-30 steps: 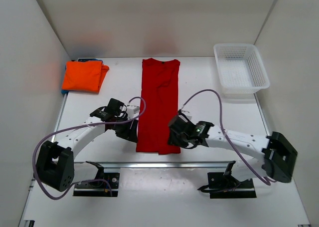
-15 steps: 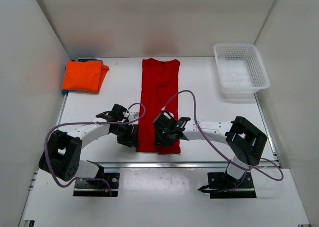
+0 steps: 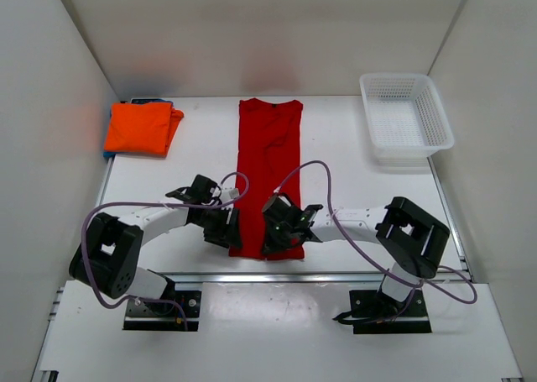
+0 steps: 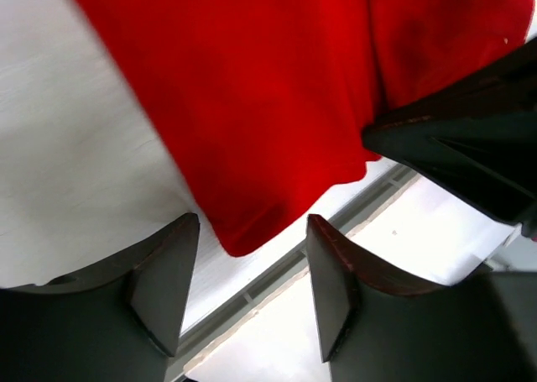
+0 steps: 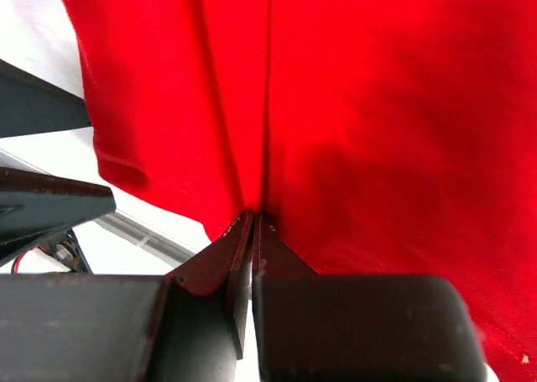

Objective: Fold and stack the t-shirts
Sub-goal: Grab the bottom of the folded rectangular tshirt with both arms

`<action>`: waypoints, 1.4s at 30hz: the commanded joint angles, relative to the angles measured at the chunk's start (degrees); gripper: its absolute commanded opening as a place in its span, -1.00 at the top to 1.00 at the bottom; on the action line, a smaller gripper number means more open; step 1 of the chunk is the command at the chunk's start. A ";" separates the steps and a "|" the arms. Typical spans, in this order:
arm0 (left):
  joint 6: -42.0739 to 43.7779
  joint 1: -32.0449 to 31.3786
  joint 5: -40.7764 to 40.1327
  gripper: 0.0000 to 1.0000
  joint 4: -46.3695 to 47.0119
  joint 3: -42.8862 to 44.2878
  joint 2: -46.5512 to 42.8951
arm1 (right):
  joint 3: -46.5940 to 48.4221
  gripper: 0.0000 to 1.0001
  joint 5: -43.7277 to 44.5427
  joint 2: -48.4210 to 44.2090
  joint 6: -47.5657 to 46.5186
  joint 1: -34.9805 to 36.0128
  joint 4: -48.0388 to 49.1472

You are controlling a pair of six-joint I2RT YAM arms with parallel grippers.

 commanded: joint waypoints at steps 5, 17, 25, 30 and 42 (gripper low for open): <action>0.64 -3.04 -4.10 -0.26 2.64 -1.64 2.33 | -3.26 0.88 -0.48 -5.28 2.06 -0.73 2.80; 5.74 0.10 -5.00 0.78 -2.71 1.52 5.41 | -2.91 1.00 0.22 -4.67 0.74 -1.34 2.54; 6.71 -2.50 -3.05 0.55 -8.78 3.46 4.27 | -2.21 0.50 -1.09 -6.17 -4.35 -1.96 1.66; 6.36 -0.76 -4.81 0.12 -9.57 3.98 3.56 | 0.60 0.28 2.32 -13.35 -6.38 -2.66 -3.68; 4.07 -0.67 -2.00 -0.11 -7.47 1.96 4.35 | -18.54 0.12 -1.53 -27.96 0.65 -11.02 -10.12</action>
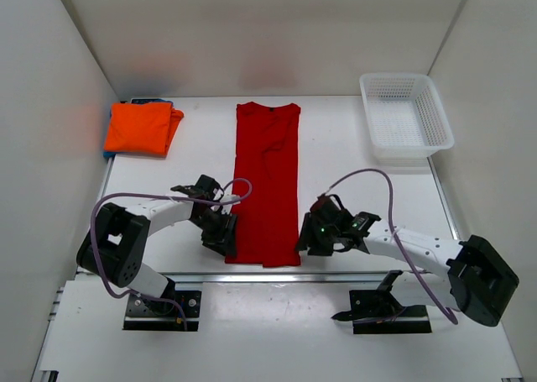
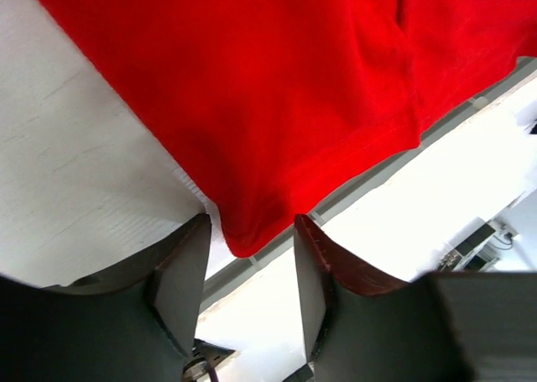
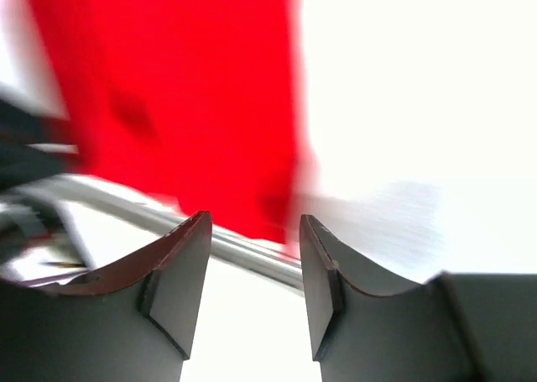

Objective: Fold and stack the t-shirts
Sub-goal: Grab the bottom of the folded rectangular tshirt with both arms

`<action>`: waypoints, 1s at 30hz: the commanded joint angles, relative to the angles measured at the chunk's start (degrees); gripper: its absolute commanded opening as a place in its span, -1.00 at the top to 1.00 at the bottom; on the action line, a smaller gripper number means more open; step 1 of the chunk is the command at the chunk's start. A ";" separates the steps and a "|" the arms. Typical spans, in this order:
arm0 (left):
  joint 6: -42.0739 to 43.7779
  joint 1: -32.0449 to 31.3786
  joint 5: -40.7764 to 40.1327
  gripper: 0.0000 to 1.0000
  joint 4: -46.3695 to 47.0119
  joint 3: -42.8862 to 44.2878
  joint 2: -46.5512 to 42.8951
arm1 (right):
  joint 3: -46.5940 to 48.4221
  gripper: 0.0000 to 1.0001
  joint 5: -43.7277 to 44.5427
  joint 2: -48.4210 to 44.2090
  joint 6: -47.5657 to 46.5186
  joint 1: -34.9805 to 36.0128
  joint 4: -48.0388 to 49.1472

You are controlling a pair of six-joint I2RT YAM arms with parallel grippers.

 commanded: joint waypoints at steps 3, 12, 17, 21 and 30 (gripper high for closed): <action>-0.26 0.14 -1.35 -0.05 2.90 -2.95 0.00 | -4.24 0.09 -2.89 0.59 2.13 1.97 -0.22; -1.84 -0.04 -1.08 0.31 5.36 -3.67 1.85 | -5.64 0.22 -4.82 3.40 3.63 2.51 5.76; -1.41 1.90 2.85 0.52 4.93 -0.78 3.96 | -7.93 1.00 -7.37 3.40 3.98 1.36 9.81; 0.26 1.29 6.82 0.76 2.38 6.08 7.03 | -4.35 1.00 -7.72 2.43 -0.04 -2.24 8.33; 4.83 4.01 6.92 0.91 -8.07 16.35 4.23 | 9.46 1.00 -8.87 5.60 -10.16 -9.88 3.04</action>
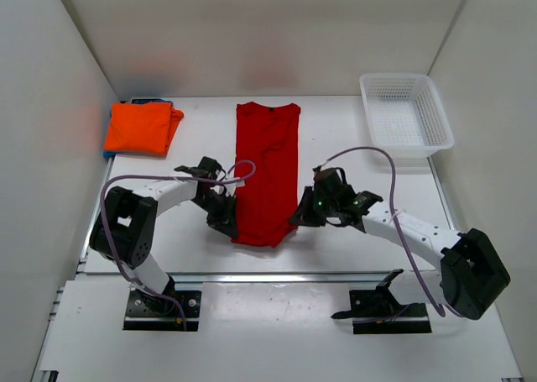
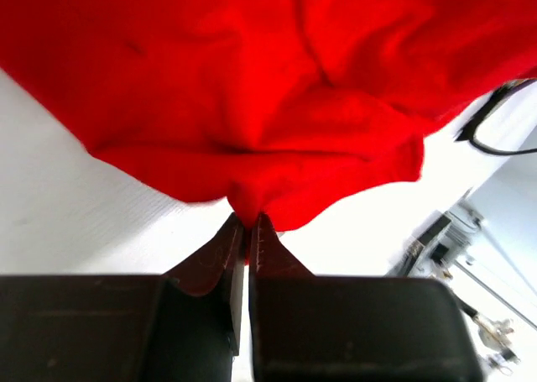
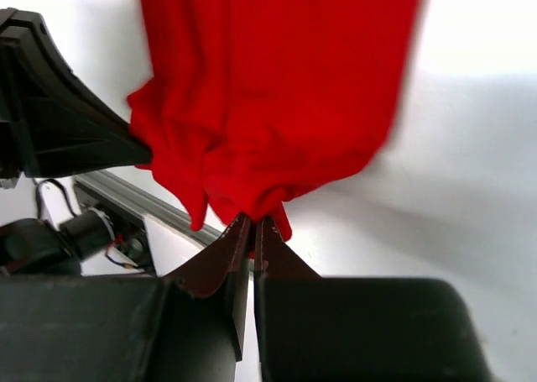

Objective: Fold and stack the t-shirts
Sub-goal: Grab the bottom of the folded rectangular tshirt with both arms, then fold the folded rectangular tshirt in 1/3 of the way

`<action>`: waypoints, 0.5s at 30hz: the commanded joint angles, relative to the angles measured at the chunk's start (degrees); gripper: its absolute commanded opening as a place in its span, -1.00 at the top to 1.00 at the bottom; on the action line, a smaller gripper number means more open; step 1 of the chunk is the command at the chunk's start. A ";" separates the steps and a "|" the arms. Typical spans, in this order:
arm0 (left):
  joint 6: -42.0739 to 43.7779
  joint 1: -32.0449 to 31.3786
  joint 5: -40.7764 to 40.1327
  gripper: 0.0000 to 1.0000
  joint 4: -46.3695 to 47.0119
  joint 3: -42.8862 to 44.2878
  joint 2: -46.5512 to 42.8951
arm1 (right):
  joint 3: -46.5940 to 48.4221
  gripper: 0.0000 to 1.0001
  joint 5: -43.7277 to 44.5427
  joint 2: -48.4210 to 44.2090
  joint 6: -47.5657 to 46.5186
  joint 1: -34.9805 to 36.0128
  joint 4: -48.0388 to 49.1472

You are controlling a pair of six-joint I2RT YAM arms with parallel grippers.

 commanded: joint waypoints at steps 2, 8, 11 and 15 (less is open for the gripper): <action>3.53 1.91 -0.06 0.92 -4.52 8.61 -3.49 | 6.96 1.00 -1.15 3.26 -6.76 -3.44 -0.74; 2.30 7.62 -0.33 0.93 -6.45 23.28 5.19 | 16.54 1.00 -4.14 12.83 -15.02 -10.47 -0.74; 0.46 8.77 -1.02 0.93 -5.67 30.75 9.94 | 22.69 1.00 -5.20 17.23 -18.01 -12.58 -1.97; -0.60 9.03 -2.51 0.92 -4.88 37.18 14.69 | 26.83 1.00 -6.86 22.77 -21.00 -14.78 -1.62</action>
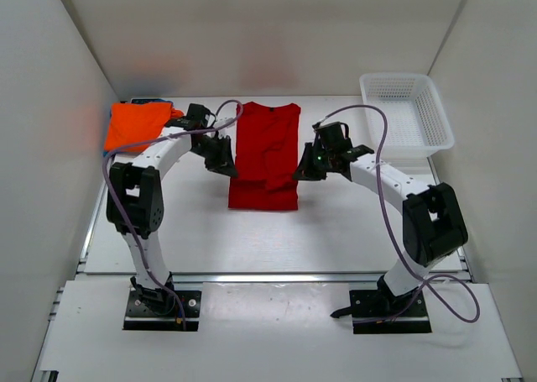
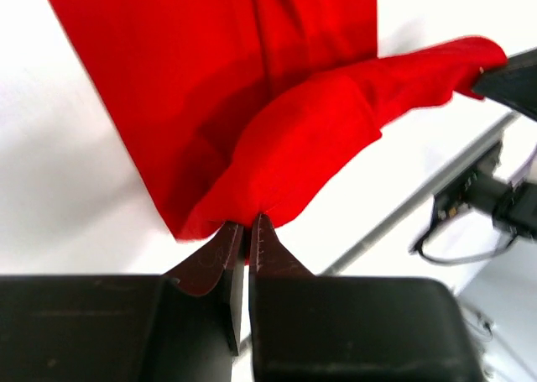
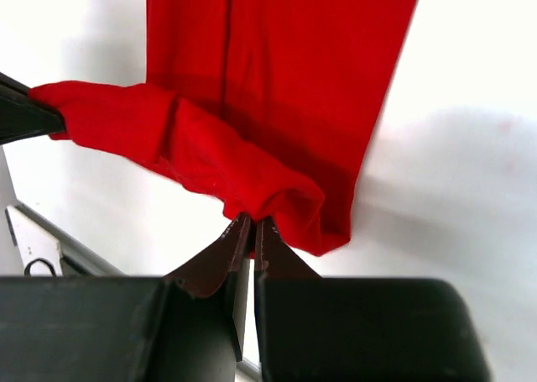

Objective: Fold and stack the t-shirts
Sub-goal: Fold the folded rectangular tshirt in 1/3 of the way

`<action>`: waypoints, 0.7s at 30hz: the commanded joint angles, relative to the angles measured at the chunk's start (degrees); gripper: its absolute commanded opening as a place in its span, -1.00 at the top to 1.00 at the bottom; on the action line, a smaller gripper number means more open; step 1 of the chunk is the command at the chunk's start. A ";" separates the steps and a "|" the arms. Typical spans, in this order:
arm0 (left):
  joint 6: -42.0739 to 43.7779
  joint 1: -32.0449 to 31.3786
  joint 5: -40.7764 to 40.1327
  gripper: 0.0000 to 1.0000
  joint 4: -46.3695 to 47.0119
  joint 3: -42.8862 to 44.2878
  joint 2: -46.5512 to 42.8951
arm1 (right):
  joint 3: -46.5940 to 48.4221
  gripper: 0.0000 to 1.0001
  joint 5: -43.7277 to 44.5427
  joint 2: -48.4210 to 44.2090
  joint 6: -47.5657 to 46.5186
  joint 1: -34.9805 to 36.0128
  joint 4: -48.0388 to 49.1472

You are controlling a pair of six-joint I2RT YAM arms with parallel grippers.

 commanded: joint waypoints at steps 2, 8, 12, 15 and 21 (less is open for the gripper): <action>-1.45 -0.94 -2.72 0.93 0.85 5.79 2.31 | 6.75 1.00 -2.91 4.40 -5.75 -2.20 -0.14; -2.95 0.03 -4.92 0.91 3.49 11.49 6.09 | 13.09 1.00 -4.32 10.73 -8.04 -4.22 -0.14; -1.99 -0.59 -6.16 0.92 4.10 14.05 8.81 | 18.09 1.00 -5.64 16.00 -9.97 -5.10 -2.50; -2.77 -0.76 -7.03 0.91 4.46 14.93 10.74 | 20.73 1.00 -4.77 18.82 -11.12 -4.93 -3.21; -2.60 -0.32 -9.93 0.90 5.16 16.61 13.74 | 23.90 1.00 -6.43 23.22 -10.59 -6.68 -2.33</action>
